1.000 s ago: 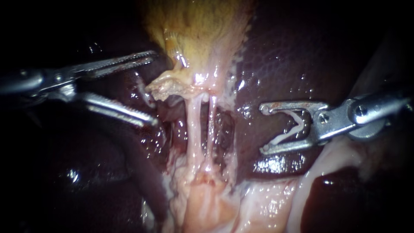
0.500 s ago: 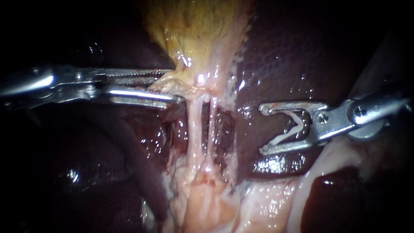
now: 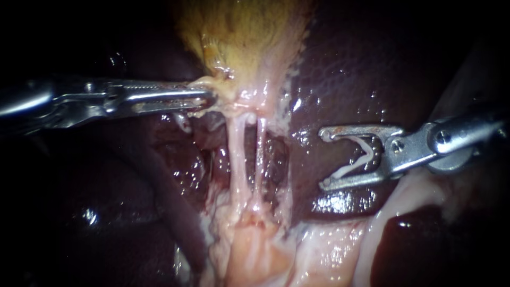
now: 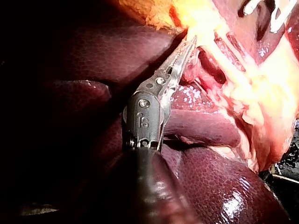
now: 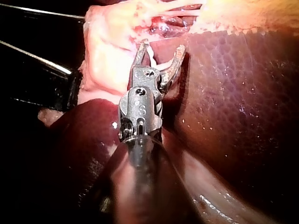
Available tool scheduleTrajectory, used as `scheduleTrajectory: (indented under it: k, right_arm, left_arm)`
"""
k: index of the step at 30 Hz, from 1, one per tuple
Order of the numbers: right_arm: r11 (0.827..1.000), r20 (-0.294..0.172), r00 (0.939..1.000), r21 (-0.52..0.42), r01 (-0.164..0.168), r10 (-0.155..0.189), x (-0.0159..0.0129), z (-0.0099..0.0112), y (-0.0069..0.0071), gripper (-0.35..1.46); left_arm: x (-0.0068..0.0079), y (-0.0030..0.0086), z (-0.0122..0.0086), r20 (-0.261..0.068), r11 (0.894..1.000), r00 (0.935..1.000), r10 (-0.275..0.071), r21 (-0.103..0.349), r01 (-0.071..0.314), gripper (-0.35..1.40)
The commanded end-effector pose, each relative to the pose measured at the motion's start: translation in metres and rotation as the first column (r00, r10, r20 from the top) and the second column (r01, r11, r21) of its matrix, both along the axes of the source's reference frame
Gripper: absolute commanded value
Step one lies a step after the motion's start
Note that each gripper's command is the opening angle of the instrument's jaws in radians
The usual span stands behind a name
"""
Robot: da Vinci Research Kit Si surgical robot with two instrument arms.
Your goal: Grabbing gallbladder
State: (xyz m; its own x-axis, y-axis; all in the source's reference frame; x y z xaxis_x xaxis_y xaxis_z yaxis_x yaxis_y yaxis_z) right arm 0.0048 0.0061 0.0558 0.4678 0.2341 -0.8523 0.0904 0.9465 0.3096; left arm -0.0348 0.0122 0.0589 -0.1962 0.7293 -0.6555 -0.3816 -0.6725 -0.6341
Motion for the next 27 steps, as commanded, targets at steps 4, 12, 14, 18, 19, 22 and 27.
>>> scheduleTrajectory:
  k: [4,12,14,18,19,22,27]
  right_arm:
    - [1.000,0.000,1.0000,0.000,0.001,-0.001,-0.0001,0.0000,0.0000,0.50]
    - [1.000,0.000,1.0000,0.000,0.001,-0.001,-0.0001,0.0000,0.0000,0.50]
    - [1.000,0.000,1.0000,0.000,0.001,-0.001,-0.0001,0.0000,0.0000,0.50]
    - [1.000,0.000,1.0000,0.000,0.001,-0.001,-0.0001,0.0000,0.0000,0.50]
    - [1.000,0.000,1.0000,0.000,0.001,-0.001,-0.0001,0.0000,0.0000,0.50]
    - [1.000,0.000,1.0000,0.000,0.001,-0.001,-0.0002,0.0000,0.0000,0.50]
    - [1.000,0.000,1.0000,0.000,0.001,-0.001,-0.0001,0.0000,0.0000,0.50]
  left_arm:
    - [0.0013,0.0008,-0.0020,0.010,1.000,0.9999,0.009,0.009,-0.009,-0.35]
    - [0.0041,0.0020,-0.0053,0.025,1.000,0.9996,-0.014,0.016,0.014,-0.35]
    - [0.0042,0.0022,-0.0058,0.026,1.000,0.9995,-0.017,0.018,0.017,-0.35]
    - [0.0043,0.0021,-0.0060,0.028,1.000,0.9994,-0.020,0.017,0.020,-0.35]
    - [0.0043,0.0021,-0.0060,0.027,1.000,0.9994,-0.020,0.017,0.020,-0.35]
    - [0.0043,0.0021,-0.0060,0.027,1.000,0.9994,-0.021,0.017,0.020,-0.35]
    - [0.0043,0.0020,-0.0060,0.027,1.000,0.9994,-0.021,0.017,0.020,-0.35]
